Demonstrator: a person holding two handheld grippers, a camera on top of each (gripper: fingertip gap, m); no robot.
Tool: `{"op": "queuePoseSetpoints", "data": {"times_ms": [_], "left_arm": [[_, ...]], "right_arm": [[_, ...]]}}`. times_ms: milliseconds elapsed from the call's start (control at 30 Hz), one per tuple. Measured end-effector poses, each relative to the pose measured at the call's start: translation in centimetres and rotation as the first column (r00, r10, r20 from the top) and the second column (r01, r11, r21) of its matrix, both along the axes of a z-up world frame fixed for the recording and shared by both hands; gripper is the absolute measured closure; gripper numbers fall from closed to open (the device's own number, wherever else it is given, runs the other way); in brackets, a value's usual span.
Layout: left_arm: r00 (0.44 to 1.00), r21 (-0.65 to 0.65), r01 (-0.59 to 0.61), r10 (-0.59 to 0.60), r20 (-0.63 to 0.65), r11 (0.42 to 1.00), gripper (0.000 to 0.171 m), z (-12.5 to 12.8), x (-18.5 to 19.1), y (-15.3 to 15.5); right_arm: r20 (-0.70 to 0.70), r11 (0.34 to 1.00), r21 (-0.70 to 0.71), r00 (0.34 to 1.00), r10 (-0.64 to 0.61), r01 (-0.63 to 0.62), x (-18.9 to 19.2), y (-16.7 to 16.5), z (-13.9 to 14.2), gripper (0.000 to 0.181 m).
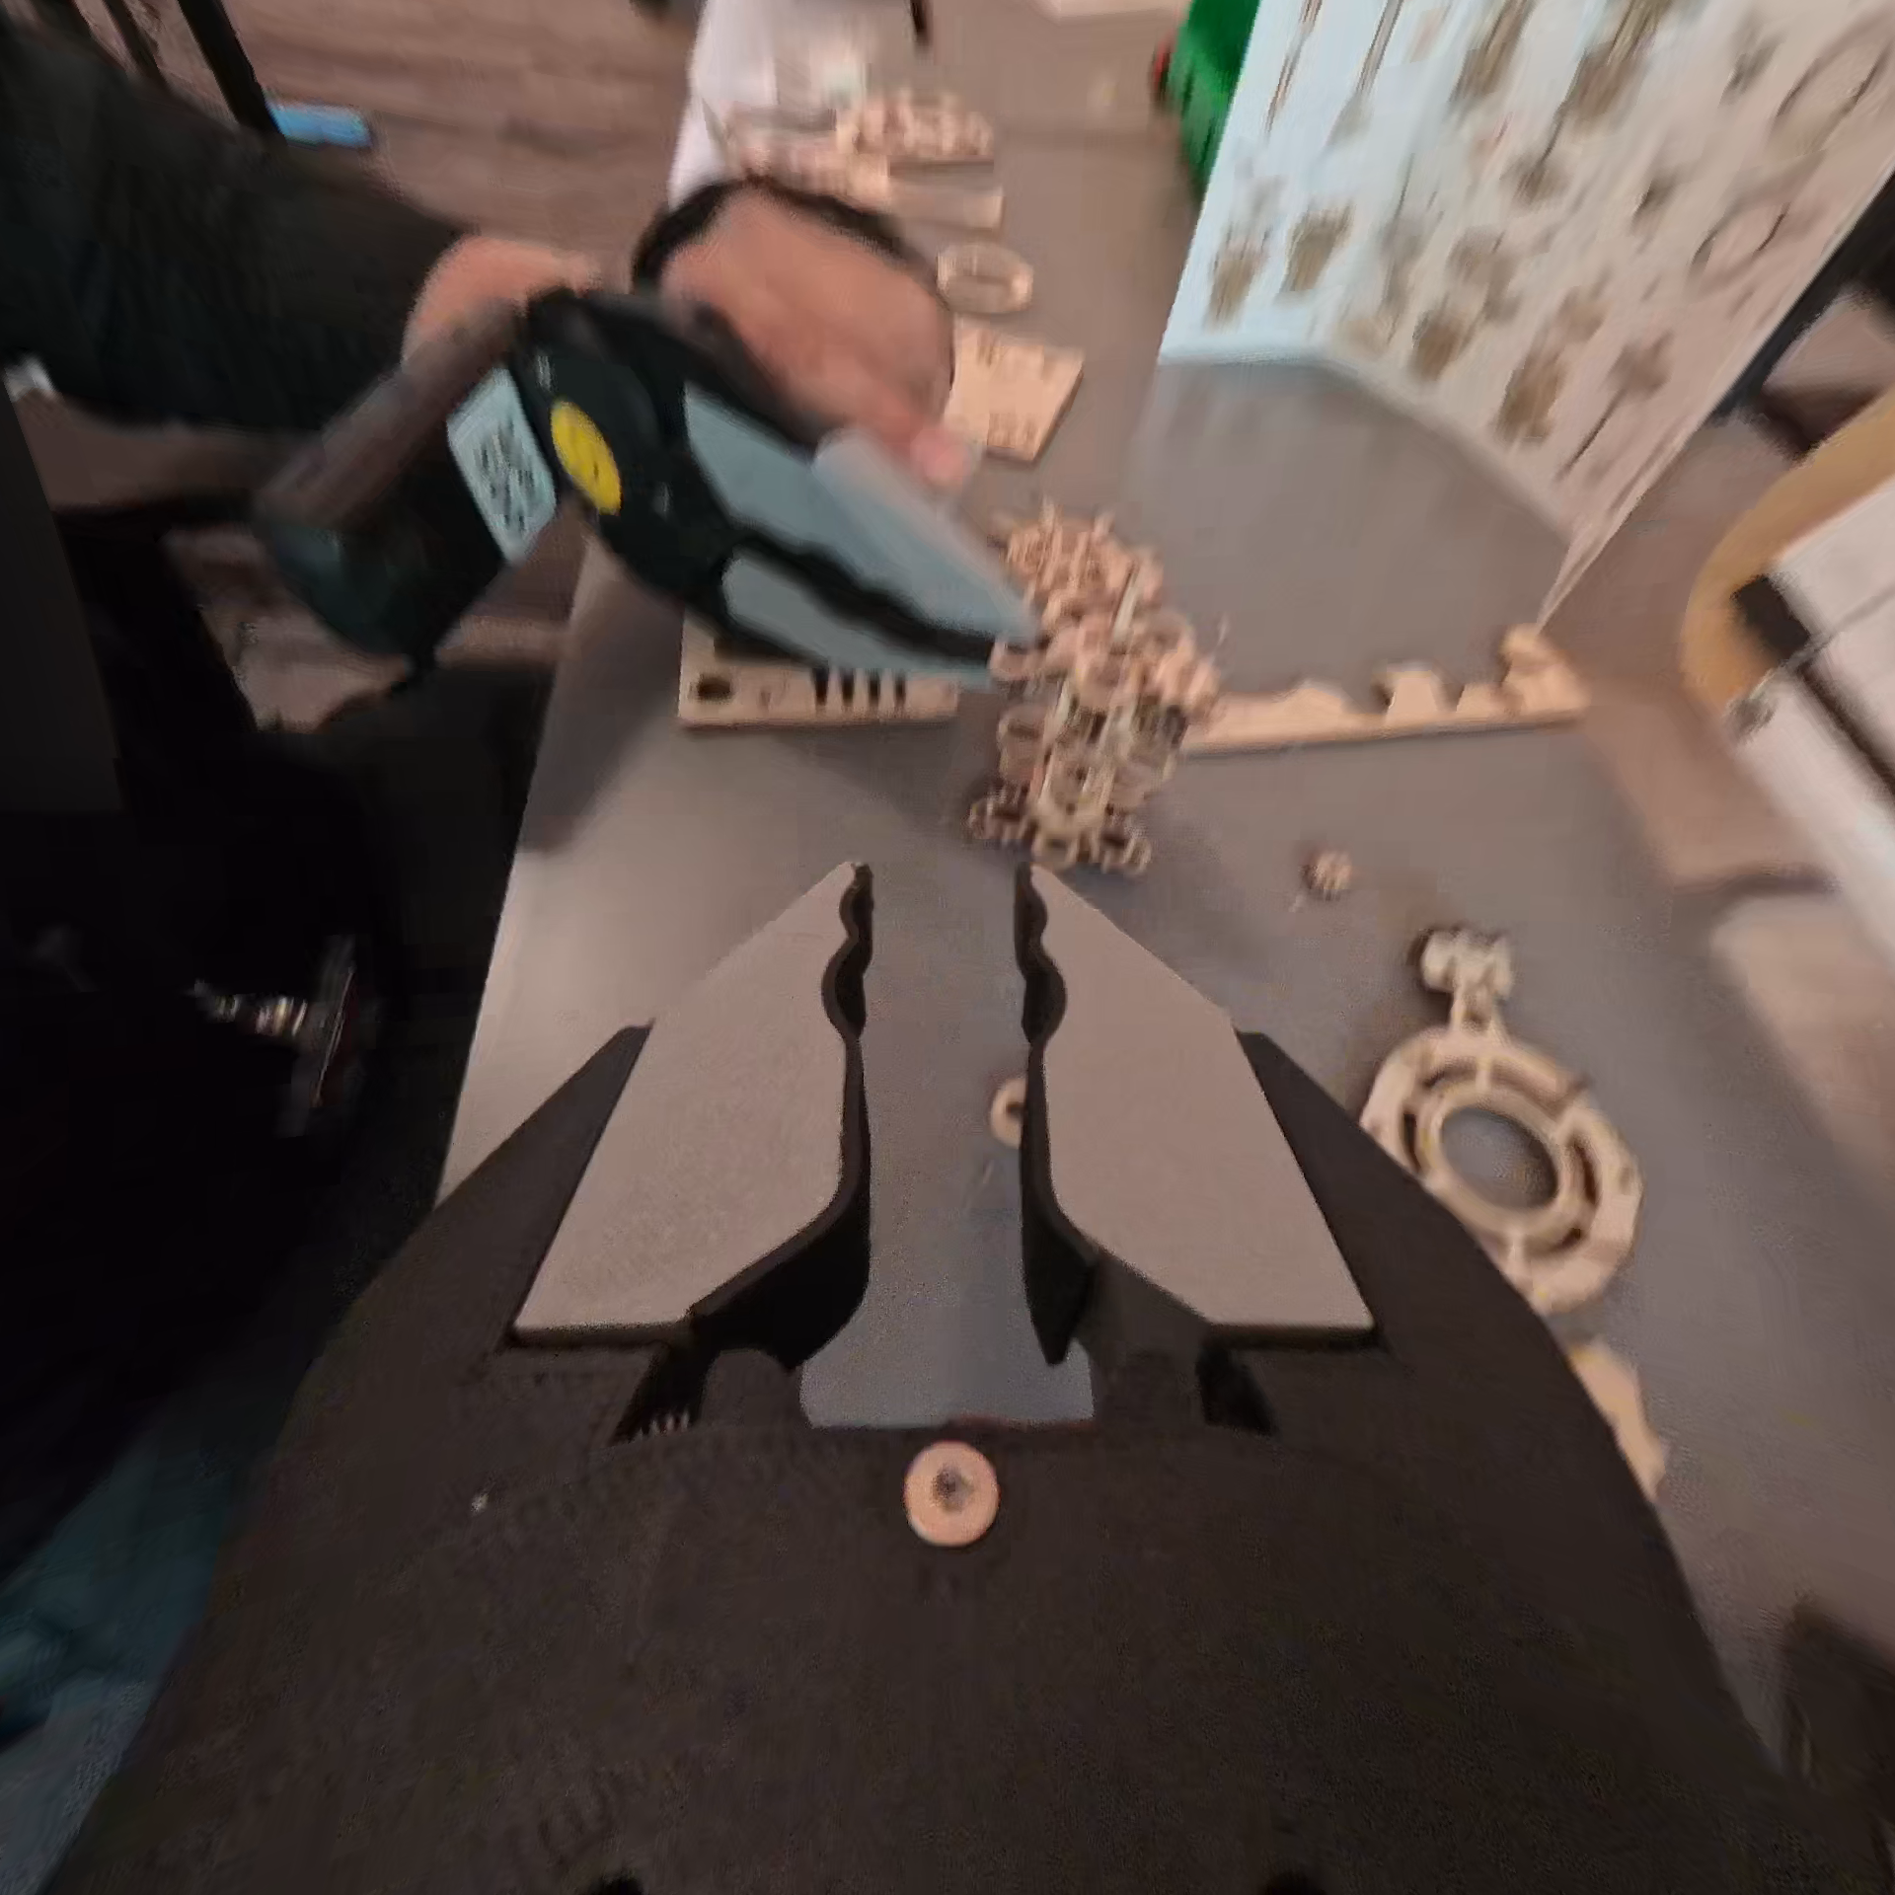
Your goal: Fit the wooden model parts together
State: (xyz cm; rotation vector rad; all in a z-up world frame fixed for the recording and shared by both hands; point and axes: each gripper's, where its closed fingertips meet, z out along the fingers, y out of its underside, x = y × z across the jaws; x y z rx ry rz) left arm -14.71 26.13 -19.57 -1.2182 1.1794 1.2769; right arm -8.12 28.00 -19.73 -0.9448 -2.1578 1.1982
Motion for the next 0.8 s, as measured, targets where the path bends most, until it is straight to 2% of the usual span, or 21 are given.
{"op": "queuePoseSetpoints", "data": {"times_ms": [100, 267, 567, 700, 800], "left_arm": [[1.0, 0.002, 0.003, -0.003, 0.009, 1.0, 0.165, 0.2, 0.0, 0.0], [1.0, 0.005, 0.009, -0.009, -0.01, 1.0, 0.165, 0.0, 0.3, -0.1], [1.0, 0.011, 0.004, -0.004, -0.016, 1.0, 0.165, 0.0, 0.2, -0.1], [1.0, 0.011, 0.004, -0.004, -0.014, 1.0, 0.165, 0.0, 0.2, -0.1], [1.0, 0.01, 0.006, -0.006, -0.012, 1.0, 0.165, 0.1, 0.2, -0.1]], "right_arm": [[0.114, 0.99, 0.095, 0.987, -0.11, 0.1, 2.9, 1.5, -3.1, 0.153], [0.169, 0.971, 0.097, 0.957, -0.234, 0.22, 5.4, 2.0, -5.0, 0.154], [0.188, 0.959, 0.143, 0.944, -0.27, 0.246, 5.2, 2.0, -6.2, 0.155], [0.188, 0.962, 0.149, 0.948, -0.256, 0.23, 5.1, 1.9, -6.3, 0.167], [0.189, 0.963, 0.146, 0.95, -0.25, 0.225, 5.0, 1.8, -6.3, 0.168]]}}
